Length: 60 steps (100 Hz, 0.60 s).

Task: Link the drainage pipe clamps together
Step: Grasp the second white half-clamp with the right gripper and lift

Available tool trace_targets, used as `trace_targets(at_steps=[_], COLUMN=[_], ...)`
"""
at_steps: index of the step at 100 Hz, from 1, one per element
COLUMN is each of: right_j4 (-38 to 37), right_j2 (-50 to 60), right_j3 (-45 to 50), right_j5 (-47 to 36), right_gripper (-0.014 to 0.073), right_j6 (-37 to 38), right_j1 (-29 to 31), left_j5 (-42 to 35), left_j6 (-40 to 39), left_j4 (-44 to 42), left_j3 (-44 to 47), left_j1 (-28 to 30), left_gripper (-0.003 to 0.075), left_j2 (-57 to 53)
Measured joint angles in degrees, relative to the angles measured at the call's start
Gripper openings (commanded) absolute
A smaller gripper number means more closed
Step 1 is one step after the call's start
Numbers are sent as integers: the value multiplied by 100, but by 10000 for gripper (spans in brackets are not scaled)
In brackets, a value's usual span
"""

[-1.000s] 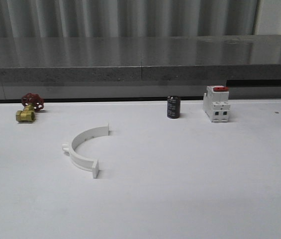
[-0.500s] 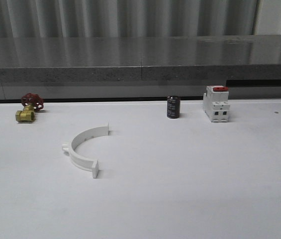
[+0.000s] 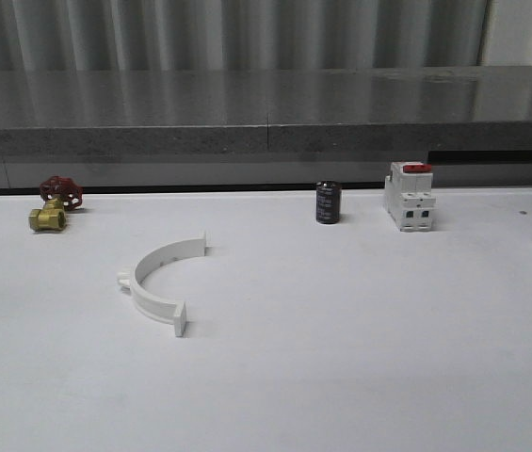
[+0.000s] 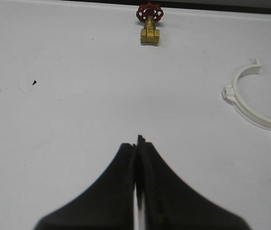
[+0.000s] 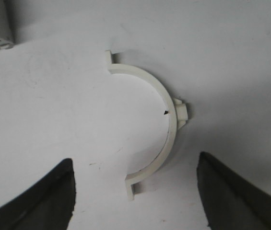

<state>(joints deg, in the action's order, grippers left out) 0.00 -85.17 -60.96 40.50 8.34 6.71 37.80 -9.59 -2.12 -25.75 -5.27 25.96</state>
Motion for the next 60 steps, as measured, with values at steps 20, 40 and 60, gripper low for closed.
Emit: trace_targets(at_steps=[20,40,60], right_j4=[375,428,428], right_j2=[-1020,-1710,-2058], right_j3=[-513,-657,-657], right_j5=[35,-27,-216], right_gripper=[519,519,519], right_j6=[-651,-940,-1040], right_j1=[336,502,537], left_j5=[0,0,0], left_j6=[0,0,0], left_j4=[0,0,0], left_j3=[0,0,0], left_j1=[0,0,0], left_gripper=[-20,-20,-20], left_j2=[0,0,0])
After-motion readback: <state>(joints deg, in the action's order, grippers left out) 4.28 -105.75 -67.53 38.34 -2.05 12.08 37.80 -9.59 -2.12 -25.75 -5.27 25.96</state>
